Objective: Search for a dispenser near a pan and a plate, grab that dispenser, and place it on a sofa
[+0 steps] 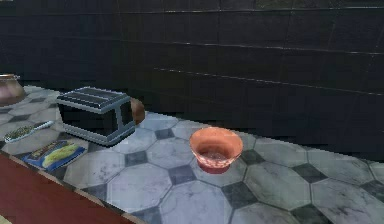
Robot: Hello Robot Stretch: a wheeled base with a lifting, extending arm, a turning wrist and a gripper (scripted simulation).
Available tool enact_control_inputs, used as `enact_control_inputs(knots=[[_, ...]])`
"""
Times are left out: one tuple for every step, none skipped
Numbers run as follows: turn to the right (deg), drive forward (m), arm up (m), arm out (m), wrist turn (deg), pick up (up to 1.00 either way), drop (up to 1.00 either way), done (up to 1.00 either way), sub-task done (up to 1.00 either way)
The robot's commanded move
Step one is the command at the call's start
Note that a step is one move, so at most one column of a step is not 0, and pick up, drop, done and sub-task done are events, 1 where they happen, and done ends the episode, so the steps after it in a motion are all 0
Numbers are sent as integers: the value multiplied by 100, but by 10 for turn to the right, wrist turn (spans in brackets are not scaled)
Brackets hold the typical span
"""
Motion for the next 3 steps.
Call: enact_control_inputs(knots=[[0, 0, 0, 0, -450, 0, 0, 0, 0], [0, 0, 0, 0, -150, 0, 0, 0, 0], [0, 0, 0, -26, 0, 0, 0, 0, 0]])
